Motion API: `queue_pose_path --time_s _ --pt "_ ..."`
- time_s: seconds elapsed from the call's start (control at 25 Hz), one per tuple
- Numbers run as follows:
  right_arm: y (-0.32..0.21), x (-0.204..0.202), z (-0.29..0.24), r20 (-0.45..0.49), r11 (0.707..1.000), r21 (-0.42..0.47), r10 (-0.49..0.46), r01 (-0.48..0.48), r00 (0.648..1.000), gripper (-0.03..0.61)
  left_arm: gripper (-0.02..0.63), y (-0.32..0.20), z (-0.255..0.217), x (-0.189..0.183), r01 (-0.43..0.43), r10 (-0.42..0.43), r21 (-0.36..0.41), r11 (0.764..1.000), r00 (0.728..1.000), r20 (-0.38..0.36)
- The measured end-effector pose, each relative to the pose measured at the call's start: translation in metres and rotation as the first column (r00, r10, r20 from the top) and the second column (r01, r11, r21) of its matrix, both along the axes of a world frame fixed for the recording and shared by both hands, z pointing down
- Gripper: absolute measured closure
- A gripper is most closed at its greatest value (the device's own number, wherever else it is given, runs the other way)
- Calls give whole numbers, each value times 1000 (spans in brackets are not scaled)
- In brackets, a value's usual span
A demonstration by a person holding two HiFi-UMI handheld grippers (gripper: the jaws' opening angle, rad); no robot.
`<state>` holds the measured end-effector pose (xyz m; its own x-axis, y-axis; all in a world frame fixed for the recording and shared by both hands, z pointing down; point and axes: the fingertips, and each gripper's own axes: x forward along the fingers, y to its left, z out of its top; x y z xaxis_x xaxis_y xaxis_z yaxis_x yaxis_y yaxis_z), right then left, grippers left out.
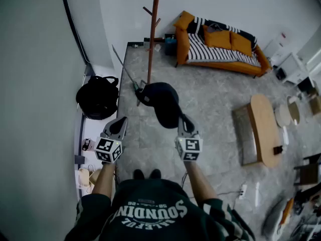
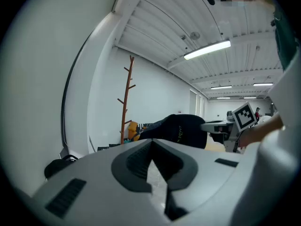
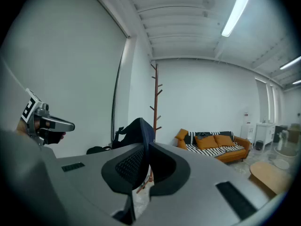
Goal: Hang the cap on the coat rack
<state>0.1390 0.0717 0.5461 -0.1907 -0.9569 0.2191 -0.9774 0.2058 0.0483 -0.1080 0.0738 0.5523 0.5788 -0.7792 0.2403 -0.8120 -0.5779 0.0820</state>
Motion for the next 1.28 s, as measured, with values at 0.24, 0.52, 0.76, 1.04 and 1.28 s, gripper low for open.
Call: queue_pose_path --time_s 0.24,0.52,0.76,1.04,1.28 --pt "0 -3 -1 20 1000 3 -15 15 1000 563 615 2 2 2 -2 2 -5 1000 1000 -3" --pt "0 -5 1 17 1000 1 -28 28 999 563 614 2 4 6 -4 4 -14 1000 1000 -4" --pt "1 4 0 28 999 7 -33 32 999 563 614 3 4 13 7 -7 -18 1000 1000 0" --pt "3 14 1 46 999 17 -45 44 998 563 614 6 4 19 19 -19 -10 1000 1000 9" --pt "1 23 2 53 998 20 -65 64 996 563 614 8 2 28 33 -33 -5 999 999 13"
